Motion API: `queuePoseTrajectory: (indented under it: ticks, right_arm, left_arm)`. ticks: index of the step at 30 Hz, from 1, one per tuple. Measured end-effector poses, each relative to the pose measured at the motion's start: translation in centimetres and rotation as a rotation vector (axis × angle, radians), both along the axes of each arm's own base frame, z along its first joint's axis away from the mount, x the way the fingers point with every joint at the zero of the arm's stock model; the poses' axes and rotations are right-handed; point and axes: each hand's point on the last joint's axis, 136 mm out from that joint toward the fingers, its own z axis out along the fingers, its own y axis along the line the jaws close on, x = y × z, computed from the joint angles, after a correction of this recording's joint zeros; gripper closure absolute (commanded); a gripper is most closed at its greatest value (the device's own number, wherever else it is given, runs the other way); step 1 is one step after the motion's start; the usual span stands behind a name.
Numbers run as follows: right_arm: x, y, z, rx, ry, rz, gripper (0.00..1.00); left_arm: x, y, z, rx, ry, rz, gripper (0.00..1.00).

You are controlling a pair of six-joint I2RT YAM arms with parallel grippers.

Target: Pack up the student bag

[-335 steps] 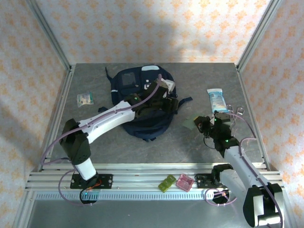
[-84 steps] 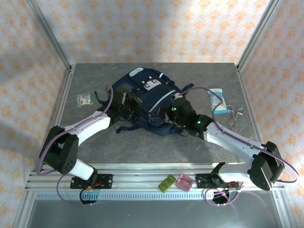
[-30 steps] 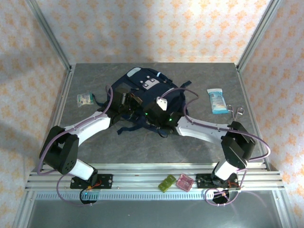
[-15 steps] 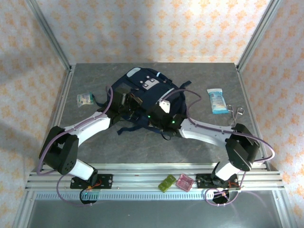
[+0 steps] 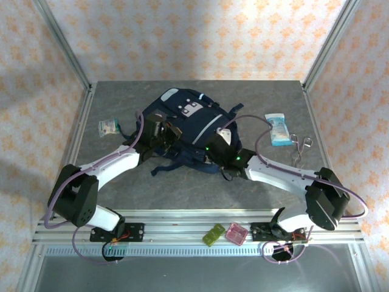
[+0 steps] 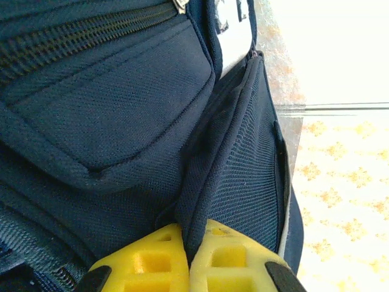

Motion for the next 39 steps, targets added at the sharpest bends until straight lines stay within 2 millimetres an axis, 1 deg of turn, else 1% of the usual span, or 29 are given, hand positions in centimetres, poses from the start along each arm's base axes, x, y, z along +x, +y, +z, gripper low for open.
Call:
queuePoseTrajectory:
  ticks: [4,6,9,10,11,12,13,14,16,18,19,21,25,27,29,33,35,37,39]
  right_arm:
    - [-0.3,0.9,0.2,-0.016,-0.015,0.061,1.0]
    - [-0.5,1.9,0.2,-0.017,-0.021,0.094,1.0]
    - [-0.9,3.8,-0.6,-0.018,-0.015,0.138,1.0]
    - [-0.9,4.3,-0.8,-0.014,-0.011,0.15,1.0]
    - [-0.9,4.9,-1.1,-0.008,-0.007,0.16,1.0]
    - [-0.8,5.4,-1.2,-0.001,-0.005,0.168,1.0]
    - [-0.7,6.0,-1.3,0.009,-0.004,0.175,1.0]
    - [-0.6,6.4,-1.4,0.019,-0.003,0.18,1.0]
    - [-0.6,7.3,-1.3,0.038,0.0,0.19,1.0]
    - [-0.5,8.1,-1.2,0.06,0.005,0.199,1.0]
    - [-0.4,8.4,-1.2,0.072,0.008,0.202,1.0]
    - [-0.3,8.7,-1.1,0.09,0.013,0.206,1.0]
    - [-0.1,8.8,-1.1,0.111,0.024,0.21,1.0]
    - [-0.1,8.8,-1.2,0.115,0.03,0.211,1.0]
    - [-0.2,8.9,-1.3,0.119,0.035,0.214,1.0]
    - [-0.2,9.2,-1.3,0.131,0.037,0.216,1.0]
    - [-0.1,9.3,-1.3,0.139,0.036,0.216,1.0]
    - [-0.2,9.4,-1.3,0.145,0.039,0.219,1.0]
    - [-0.2,9.5,-1.3,0.147,0.042,0.222,1.0]
  left_arm:
    - [1.2,0.2,0.0,0.028,-0.002,-0.04,1.0]
    - [2.0,0.6,-0.2,0.048,0.006,-0.057,1.0]
    - [3.7,0.8,-0.1,0.088,0.001,-0.078,0.99]
    - [4.1,0.8,-0.1,0.102,-0.002,-0.086,0.96]
    - [4.5,0.8,0.0,0.118,-0.006,-0.095,0.88]
    - [4.9,0.8,0.2,0.132,-0.014,-0.104,0.74]
    - [5.3,0.8,0.4,0.145,-0.023,-0.102,0.63]
    - [5.7,0.9,0.8,0.153,-0.037,-0.099,0.56]
    - [6.4,1.4,1.8,0.166,-0.075,-0.084,0.51]
    - [6.6,1.7,2.8,0.165,-0.11,-0.072,0.5]
    - [6.4,2.0,3.2,0.164,-0.125,-0.064,0.5]
    - [5.1,2.6,3.4,0.163,-0.14,-0.053,0.5]
    - [1.1,3.8,2.8,0.167,-0.139,-0.031,0.5]
    - [-0.6,3.8,2.2,0.169,-0.13,-0.026,0.5]
    - [-2.0,3.2,1.5,0.17,-0.117,-0.034,0.5]
    - [-3.7,1.5,-0.3,0.166,-0.079,-0.061,0.5]
    - [-3.8,0.7,-0.9,0.163,-0.067,-0.074,0.52]
    - [-3.8,0.1,-1.5,0.165,-0.06,-0.08,0.57]
    - [-3.5,-0.1,-2.4,0.18,-0.042,-0.08,0.69]
